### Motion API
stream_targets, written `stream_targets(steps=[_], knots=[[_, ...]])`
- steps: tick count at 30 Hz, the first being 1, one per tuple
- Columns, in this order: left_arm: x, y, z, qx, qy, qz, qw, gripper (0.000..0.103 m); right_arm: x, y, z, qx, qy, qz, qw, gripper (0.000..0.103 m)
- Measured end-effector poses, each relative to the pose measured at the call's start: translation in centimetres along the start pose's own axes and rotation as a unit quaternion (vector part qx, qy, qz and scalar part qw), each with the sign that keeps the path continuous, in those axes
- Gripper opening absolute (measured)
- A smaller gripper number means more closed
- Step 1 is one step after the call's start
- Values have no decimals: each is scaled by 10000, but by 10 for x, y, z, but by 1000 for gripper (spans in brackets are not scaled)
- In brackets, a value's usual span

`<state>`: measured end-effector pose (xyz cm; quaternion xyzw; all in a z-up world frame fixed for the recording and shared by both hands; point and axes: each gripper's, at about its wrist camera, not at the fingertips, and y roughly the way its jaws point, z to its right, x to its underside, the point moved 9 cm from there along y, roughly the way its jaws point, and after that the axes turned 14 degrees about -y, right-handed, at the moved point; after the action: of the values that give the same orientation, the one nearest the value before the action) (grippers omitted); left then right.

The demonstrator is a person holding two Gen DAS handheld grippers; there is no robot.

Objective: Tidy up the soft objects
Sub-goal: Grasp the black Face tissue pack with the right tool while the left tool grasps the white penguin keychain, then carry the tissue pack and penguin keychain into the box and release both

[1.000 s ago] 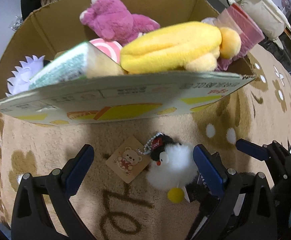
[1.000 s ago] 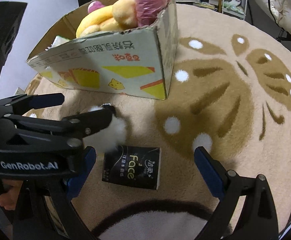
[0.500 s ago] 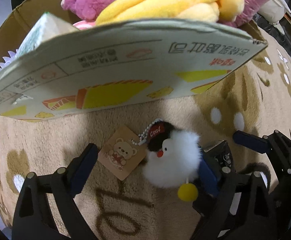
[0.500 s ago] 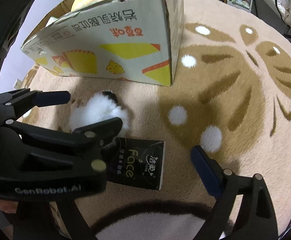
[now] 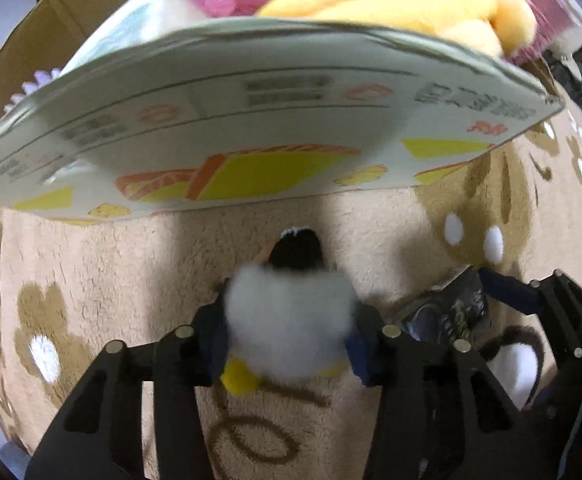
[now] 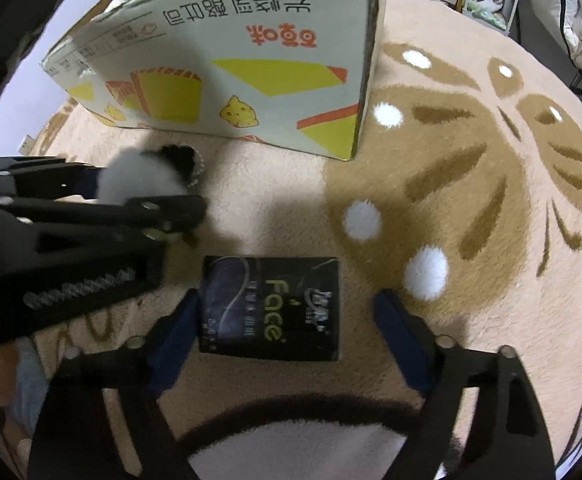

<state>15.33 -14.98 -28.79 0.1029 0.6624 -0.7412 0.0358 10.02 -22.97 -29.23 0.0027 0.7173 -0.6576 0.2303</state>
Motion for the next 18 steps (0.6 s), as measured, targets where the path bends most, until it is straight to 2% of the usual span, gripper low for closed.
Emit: stream_targets(steps=[2,6,13,18], knots=[[0,-3,-7,75,-118,-43,9999,35,0,-1,2,49,78,35,10000,68],[4,-10,-19,120,-188,-53,9997,26,-3,-3,8,-129,306,158,9993,68],[11,-40,-24,146,-67,303,9994,25,-16,-21,9,-55,346,567,9978,68],[9,-66,-24,94,-83,617,9980,25,-21,-52,12,117,363,993,9943,68]])
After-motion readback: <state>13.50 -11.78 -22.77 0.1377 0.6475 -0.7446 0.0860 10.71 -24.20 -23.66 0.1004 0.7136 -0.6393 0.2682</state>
